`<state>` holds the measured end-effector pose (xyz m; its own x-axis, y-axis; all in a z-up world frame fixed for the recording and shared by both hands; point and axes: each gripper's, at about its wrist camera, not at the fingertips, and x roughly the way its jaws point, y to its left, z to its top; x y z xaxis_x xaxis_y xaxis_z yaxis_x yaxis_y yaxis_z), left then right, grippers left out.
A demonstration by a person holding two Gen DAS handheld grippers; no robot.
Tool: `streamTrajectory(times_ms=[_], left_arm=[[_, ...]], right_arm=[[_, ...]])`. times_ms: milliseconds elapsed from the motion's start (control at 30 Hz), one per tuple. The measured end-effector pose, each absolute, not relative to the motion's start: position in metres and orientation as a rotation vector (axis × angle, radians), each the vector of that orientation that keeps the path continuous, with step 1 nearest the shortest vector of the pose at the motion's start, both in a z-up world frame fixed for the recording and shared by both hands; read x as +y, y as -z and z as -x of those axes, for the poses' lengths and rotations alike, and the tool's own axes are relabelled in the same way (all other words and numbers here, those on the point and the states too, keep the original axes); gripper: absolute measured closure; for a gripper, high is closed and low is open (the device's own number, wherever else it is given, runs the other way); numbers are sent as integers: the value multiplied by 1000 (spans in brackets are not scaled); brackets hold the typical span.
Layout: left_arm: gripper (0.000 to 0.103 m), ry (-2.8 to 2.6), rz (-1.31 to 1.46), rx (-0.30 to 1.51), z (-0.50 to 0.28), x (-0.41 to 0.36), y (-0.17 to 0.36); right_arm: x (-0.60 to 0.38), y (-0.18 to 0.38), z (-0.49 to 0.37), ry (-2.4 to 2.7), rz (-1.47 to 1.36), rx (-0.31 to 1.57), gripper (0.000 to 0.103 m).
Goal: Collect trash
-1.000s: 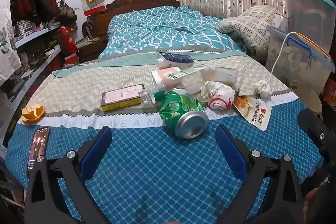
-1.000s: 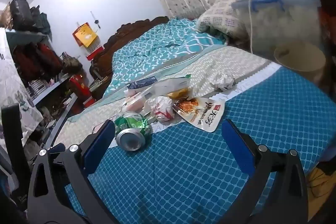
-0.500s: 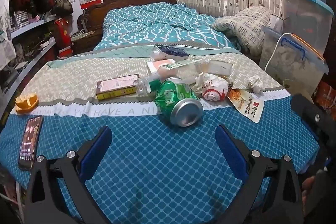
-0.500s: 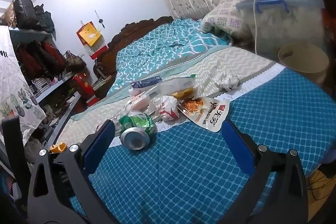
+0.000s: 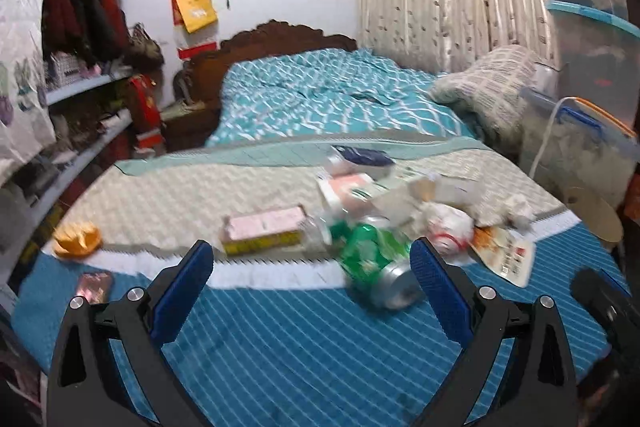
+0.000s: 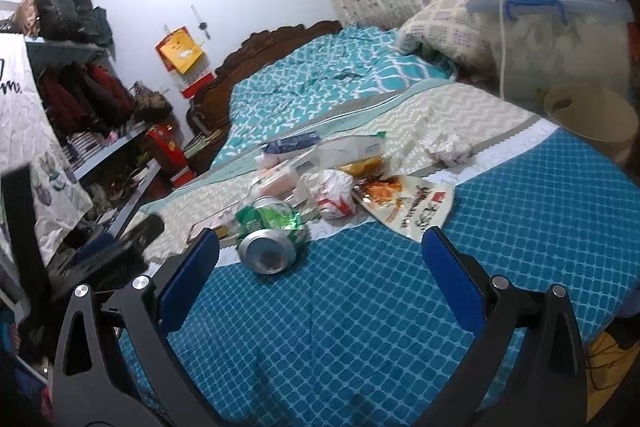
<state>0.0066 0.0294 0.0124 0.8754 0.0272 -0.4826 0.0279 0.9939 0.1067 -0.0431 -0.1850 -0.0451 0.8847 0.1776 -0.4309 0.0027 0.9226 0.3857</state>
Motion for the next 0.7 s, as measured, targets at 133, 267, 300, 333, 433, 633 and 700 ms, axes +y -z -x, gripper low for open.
streamTrajectory(times_ms=[133,267,300,333,433,633,700], left_arm=[[9,-19,-90,493,-14,39,-18],[9,-44,-99,468,-17,45,-22],[9,-49,-105,462,-18,46,-22],[9,-52,-107,458,-18,46,-23],[9,-56,-112,446,-16,48,-23],[9,-38,-105,437,-15,51,-24],[9,-32,-96,437,-14,51,-24]], right_arm=[[-179,46,42,-127,-383,481,3],[-176,49,38,-161,-398,491,3],[-176,50,37,-168,-403,496,3],[-175,51,36,-173,-406,499,3],[-174,53,33,-185,-412,511,3],[-180,50,38,-152,-422,473,3],[-183,48,41,-132,-425,449,3]])
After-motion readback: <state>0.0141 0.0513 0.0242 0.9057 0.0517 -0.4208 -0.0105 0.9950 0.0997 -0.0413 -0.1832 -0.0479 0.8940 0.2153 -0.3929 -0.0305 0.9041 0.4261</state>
